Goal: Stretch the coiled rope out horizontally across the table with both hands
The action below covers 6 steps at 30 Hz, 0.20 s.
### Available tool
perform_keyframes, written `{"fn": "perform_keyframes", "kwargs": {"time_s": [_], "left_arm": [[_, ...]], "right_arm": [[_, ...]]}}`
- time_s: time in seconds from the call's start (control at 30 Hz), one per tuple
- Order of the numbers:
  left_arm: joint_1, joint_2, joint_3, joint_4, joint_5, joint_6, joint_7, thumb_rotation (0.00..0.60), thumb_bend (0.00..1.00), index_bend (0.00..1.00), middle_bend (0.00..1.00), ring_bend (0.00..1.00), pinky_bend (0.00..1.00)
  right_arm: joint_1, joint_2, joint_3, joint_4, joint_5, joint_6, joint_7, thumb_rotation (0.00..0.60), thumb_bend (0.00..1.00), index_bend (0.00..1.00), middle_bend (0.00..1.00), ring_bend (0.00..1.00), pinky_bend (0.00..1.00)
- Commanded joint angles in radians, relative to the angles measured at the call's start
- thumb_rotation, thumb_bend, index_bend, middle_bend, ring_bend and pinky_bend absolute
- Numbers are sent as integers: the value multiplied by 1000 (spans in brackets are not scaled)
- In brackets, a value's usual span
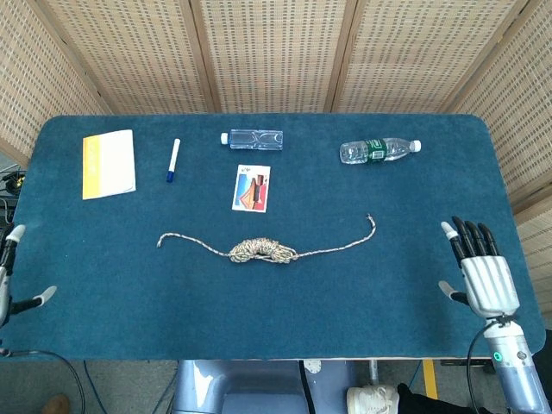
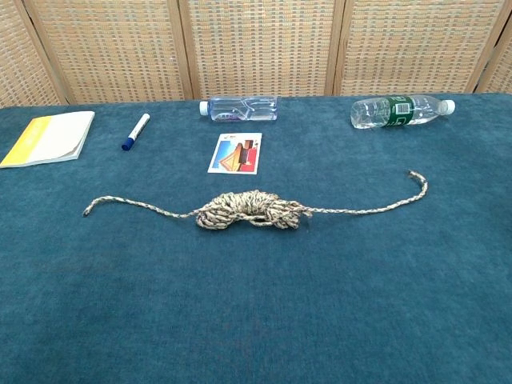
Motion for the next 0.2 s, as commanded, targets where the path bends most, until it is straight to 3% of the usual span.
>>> {"fn": "perform_keyframes", "kwargs": {"time_s": [0.03, 0.2], "left_arm": [[50, 27, 43, -31, 27, 30, 5, 600, 0, 0, 0, 0, 0], [65, 45, 48, -63, 32, 21, 26, 600, 0, 0, 0, 0, 0]], "right_arm": [[-44, -12, -18, -7, -29, 52, 1, 600, 0, 0, 0, 0, 0], [-72, -21, -25, -3, -62, 85, -23, 600, 0, 0, 0, 0, 0]]}}
